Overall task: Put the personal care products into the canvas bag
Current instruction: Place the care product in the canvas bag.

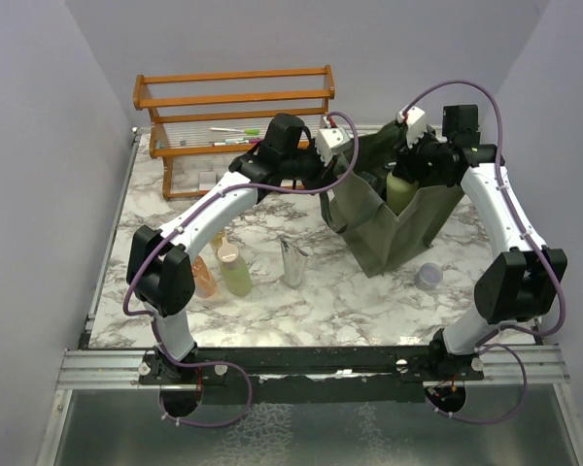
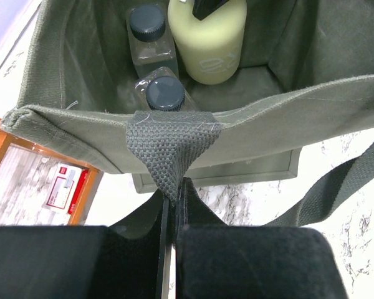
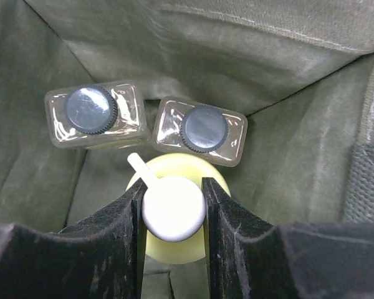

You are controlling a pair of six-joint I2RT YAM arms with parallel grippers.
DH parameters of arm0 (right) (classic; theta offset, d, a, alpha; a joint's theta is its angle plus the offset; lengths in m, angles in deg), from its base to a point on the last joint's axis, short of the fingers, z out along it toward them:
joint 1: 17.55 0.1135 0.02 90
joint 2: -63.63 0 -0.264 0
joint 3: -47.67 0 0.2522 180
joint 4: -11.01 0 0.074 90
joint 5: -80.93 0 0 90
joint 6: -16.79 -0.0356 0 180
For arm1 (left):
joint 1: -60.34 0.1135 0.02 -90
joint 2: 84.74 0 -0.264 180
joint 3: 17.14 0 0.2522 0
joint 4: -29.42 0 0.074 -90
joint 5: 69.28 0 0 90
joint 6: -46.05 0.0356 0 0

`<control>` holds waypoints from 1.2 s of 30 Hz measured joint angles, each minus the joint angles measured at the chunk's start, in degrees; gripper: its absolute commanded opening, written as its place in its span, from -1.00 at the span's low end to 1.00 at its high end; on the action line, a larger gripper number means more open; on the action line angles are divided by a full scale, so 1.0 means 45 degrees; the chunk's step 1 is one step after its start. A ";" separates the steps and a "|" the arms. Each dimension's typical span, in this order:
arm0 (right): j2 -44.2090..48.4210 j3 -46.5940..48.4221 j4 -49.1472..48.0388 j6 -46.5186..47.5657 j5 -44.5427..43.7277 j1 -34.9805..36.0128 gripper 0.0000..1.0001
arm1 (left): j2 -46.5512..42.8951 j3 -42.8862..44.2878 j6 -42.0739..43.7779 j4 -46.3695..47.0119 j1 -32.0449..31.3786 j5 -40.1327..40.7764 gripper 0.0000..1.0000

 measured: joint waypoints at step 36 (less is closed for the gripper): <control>-0.1608 -0.0359 0.0563 0.2754 0.1268 -0.0374 -0.75 | -0.0005 -0.0034 0.0568 -0.0175 -0.0248 0.0257 -1.00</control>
